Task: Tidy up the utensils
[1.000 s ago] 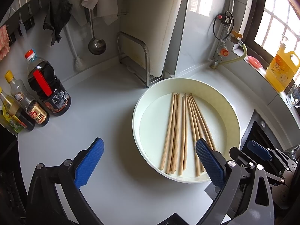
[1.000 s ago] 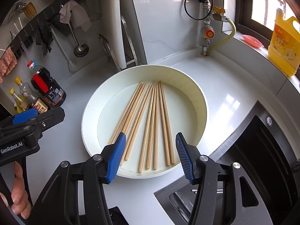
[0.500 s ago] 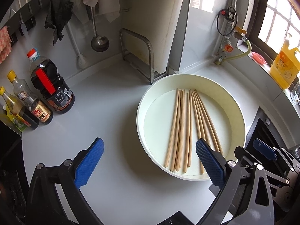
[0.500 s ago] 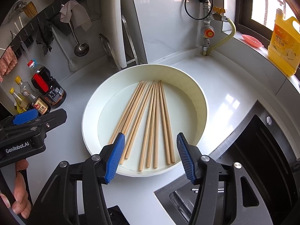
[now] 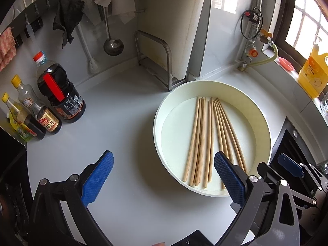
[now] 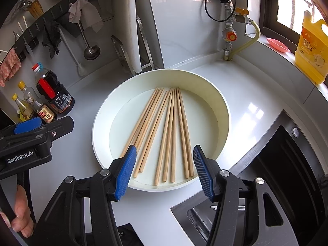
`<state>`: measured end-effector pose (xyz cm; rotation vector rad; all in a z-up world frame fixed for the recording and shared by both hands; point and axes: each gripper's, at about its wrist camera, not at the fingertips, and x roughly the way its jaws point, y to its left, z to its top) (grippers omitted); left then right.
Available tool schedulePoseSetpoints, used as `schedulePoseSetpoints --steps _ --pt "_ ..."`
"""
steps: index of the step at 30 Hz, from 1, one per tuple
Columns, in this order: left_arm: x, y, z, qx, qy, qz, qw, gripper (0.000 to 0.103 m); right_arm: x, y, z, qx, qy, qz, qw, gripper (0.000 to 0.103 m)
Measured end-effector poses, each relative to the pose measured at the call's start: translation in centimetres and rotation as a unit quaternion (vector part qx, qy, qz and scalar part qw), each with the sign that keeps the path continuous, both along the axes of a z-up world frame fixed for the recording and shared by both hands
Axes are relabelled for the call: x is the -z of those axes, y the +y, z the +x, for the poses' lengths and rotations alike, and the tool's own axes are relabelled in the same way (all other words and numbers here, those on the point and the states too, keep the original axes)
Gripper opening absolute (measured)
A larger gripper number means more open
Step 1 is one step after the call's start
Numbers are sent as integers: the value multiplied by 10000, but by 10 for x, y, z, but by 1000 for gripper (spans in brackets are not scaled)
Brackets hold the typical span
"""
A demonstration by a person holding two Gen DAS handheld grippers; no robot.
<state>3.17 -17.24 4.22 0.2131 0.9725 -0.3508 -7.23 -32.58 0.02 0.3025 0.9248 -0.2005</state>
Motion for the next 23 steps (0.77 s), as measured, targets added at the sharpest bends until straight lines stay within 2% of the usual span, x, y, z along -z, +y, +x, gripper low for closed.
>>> schedulePoseSetpoints --steps 14,23 --pt "1 -1 -1 86 26 -58 9999 97 1 5 3 -57 57 -19 10000 55" --pt "3 -5 -2 115 22 113 9999 97 2 0 1 3 50 15 10000 55"
